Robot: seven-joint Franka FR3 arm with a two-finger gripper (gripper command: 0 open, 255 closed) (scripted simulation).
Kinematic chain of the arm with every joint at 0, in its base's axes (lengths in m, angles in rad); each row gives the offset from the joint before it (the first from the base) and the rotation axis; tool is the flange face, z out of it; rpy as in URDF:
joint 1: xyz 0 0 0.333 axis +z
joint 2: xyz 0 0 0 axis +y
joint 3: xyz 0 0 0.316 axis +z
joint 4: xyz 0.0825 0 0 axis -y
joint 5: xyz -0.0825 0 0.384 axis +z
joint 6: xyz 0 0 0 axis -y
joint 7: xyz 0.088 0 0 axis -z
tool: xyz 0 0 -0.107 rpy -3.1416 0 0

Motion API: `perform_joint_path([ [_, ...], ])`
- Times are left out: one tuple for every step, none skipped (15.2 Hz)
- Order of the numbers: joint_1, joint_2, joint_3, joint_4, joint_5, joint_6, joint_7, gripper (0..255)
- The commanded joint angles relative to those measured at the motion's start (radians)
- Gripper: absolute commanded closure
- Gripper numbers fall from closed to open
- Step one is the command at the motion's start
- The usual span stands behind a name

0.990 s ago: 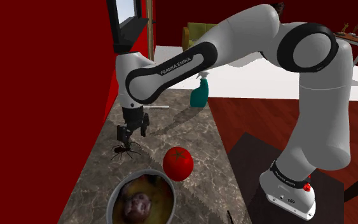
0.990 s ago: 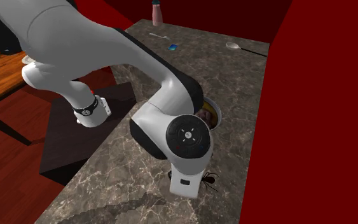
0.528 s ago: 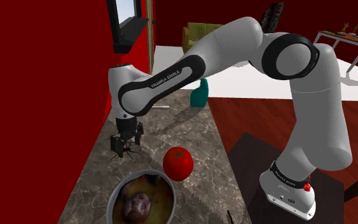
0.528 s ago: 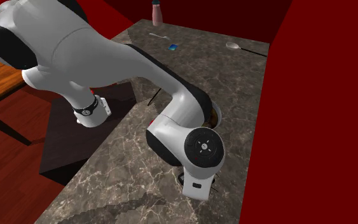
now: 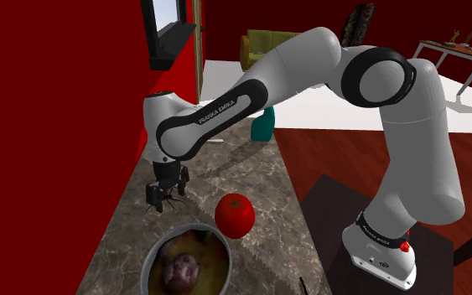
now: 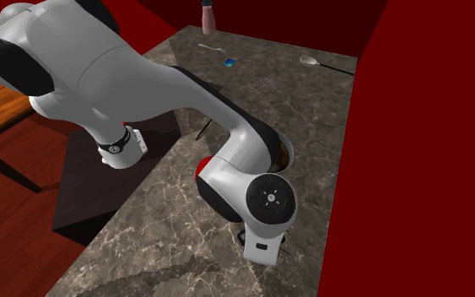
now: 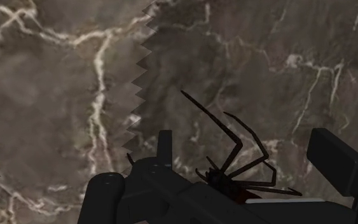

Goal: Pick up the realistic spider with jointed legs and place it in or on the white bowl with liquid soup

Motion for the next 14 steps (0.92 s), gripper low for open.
perform_joint_path([
  [0.0,0.0,0.0,0.0,0.0,0.0,0.0,0],
  [0.0,0.0,0.0,0.0,0.0,0.0,0.0,0],
  [0.0,0.0,0.0,0.0,0.0,0.0,0.0,255],
  [0.0,0.0,0.0,0.0,0.0,0.0,0.0,255],
  [0.0,0.0,0.0,0.0,0.0,0.0,0.0,255],
  [0.0,0.0,0.0,0.0,0.0,0.0,0.0,255],
  [0.0,0.0,0.0,0.0,0.0,0.0,0.0,255],
  [0.0,0.0,0.0,0.0,0.0,0.0,0.0,255],
  [0.0,0.0,0.0,0.0,0.0,0.0,0.0,255],
  [0.0,0.0,0.0,0.0,0.0,0.0,0.0,255],
  [0.0,0.0,0.0,0.0,0.0,0.0,0.0,255],
  [0.0,0.0,0.0,0.0,0.0,0.0,0.0,255],
  [-0.001,-0.007,0.001,0.003,0.001,-0.01,0.001,255],
  [-0.002,-0.015,0.002,0.005,0.003,-0.019,0.002,255],
])
